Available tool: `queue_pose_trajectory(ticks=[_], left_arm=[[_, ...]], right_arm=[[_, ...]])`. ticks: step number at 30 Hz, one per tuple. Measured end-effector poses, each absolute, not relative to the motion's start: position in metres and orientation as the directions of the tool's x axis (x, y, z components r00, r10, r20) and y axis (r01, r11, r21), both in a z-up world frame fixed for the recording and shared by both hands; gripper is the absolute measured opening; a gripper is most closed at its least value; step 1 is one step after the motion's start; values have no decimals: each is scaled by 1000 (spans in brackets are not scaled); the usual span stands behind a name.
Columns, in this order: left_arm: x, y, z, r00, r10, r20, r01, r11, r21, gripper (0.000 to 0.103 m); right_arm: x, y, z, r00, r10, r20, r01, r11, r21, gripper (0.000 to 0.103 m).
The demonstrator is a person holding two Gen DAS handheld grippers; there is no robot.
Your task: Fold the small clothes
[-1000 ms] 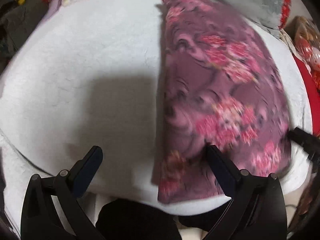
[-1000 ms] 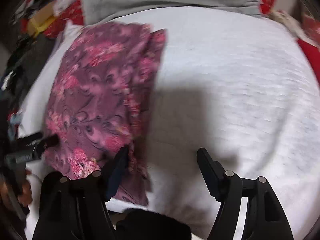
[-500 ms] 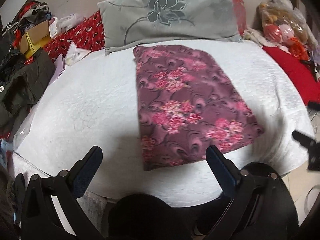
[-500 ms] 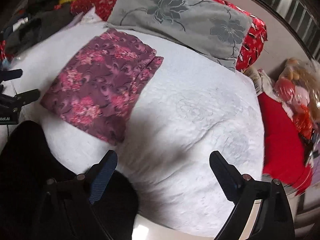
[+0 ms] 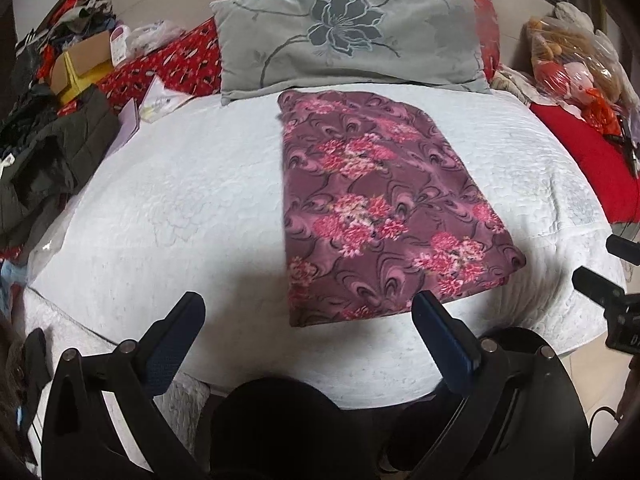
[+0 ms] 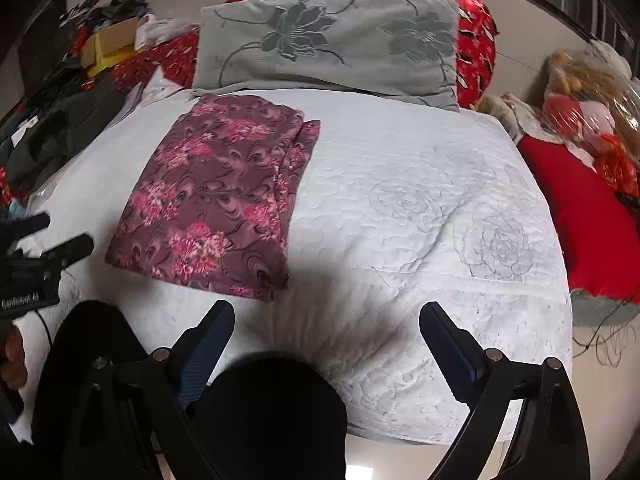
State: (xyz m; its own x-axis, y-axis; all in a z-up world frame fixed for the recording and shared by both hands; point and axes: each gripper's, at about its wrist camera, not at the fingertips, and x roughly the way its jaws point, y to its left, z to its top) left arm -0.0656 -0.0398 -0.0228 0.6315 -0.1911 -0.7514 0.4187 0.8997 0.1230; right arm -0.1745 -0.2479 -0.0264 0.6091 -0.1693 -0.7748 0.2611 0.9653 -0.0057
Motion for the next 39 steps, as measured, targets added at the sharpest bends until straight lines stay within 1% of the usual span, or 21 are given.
queue_pose_trajectory(ticks=[6, 12, 23, 27, 39], left_arm=[[-64, -33, -27, 626, -177, -759, 412, 902, 130, 103], [-62, -29, -29, 611, -169, -773, 409, 904, 126, 103], [-60, -32, -29, 602, -171, -780, 425, 896, 132, 103], [-61, -33, -29, 602, -181, -778, 428, 896, 123, 103], [-64, -35, -25, 593, -208, -778, 453, 885, 108, 103]], right_arm=[[-171, -251, -27, 580, -165, -798, 294, 956, 16, 95], [-175, -257, -21, 594, -170, -786, 323, 946, 39, 96], [-176, -259, -5, 615, -297, -731, 342, 935, -92, 97], [-177, -256, -2, 618, -317, -719, 327, 936, -131, 97], [-182, -262, 3, 618, -328, -714, 341, 931, -133, 97]])
